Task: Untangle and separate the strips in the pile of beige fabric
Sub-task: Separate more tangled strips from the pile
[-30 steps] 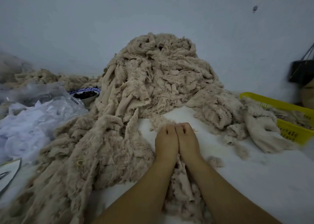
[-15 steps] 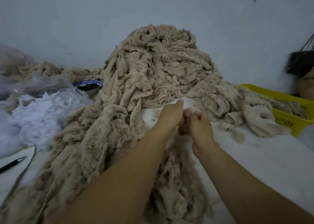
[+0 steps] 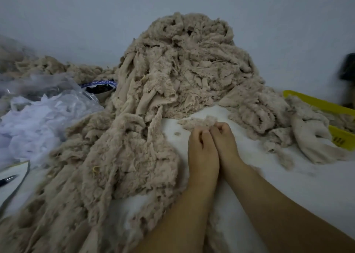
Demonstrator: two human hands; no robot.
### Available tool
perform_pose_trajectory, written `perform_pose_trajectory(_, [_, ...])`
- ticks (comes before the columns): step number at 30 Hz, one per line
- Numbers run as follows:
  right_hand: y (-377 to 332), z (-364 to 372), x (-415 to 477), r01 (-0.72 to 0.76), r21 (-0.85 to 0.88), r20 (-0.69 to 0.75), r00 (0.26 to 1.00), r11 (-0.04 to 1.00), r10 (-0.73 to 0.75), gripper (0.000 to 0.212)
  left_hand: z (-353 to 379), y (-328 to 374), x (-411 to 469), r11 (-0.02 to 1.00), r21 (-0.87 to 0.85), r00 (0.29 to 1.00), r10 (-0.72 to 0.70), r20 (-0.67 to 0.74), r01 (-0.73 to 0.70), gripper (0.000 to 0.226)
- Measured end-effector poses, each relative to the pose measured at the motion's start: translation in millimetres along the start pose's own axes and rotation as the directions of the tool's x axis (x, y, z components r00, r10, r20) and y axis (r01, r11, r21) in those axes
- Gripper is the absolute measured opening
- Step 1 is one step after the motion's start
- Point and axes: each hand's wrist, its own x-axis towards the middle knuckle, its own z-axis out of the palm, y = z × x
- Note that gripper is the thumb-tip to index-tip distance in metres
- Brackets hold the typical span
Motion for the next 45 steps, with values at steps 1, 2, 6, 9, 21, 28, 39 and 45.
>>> perform_pose_trajectory(1, [-1.1,4.9,-0.1,-0.02,0.016,0.008,1.0,1.0,0.02,0.01,-10.8,-2.8,-7.8,1.0,0.015,1.0,0.018,0.004,-0.018,0.018])
perform_pose_trajectory(2, [-3.4,9.0,0.5,-0.077,0.062,0.005,0.997,0.995,0.076,0.012,-21.7,-3.8,-14.7,0.999,0.027,1.0,0.029,-0.008,-0.028,0.016])
perform_pose_trajectory(6, [-17.7,15.0,1.5,-0.208,0.268,-0.009,0.976,0.941,0.219,0.016,-30.6,10.1,-3.6,0.951,-0.114,0.957,-0.284,0.057,0.288,0.042])
perform_pose_trajectory(9, [-22.4,5.2,-0.2,-0.024,0.168,-0.108,0.993,0.985,0.043,0.021,-17.9,30.8,34.8,0.805,-0.242,0.836,-0.487,0.254,0.542,0.052])
perform_pose_trajectory(21, [0.2,-23.8,1.2,0.155,-0.283,0.197,0.975,0.946,-0.1,0.029,-64.0,14.0,76.2,0.538,-0.745,0.918,-0.272,0.29,0.395,0.028])
perform_pose_trajectory(28, [-2.8,-46.9,23.7,-0.011,0.203,-0.262,0.963,0.979,0.065,0.022,-74.4,13.2,81.9,0.441,-0.836,0.945,-0.176,0.277,0.327,0.047])
perform_pose_trajectory(39, [-15.1,-64.9,19.5,0.092,0.071,-0.378,0.924,0.993,-0.059,0.03,-96.7,26.4,82.3,0.203,-0.957,0.972,-0.155,0.178,0.208,0.037])
perform_pose_trajectory(45, [-10.9,-21.0,-6.7,0.46,-0.334,0.19,0.888,0.823,-0.419,0.035,-65.9,22.2,62.7,0.592,-0.745,0.933,-0.033,0.358,0.307,0.041])
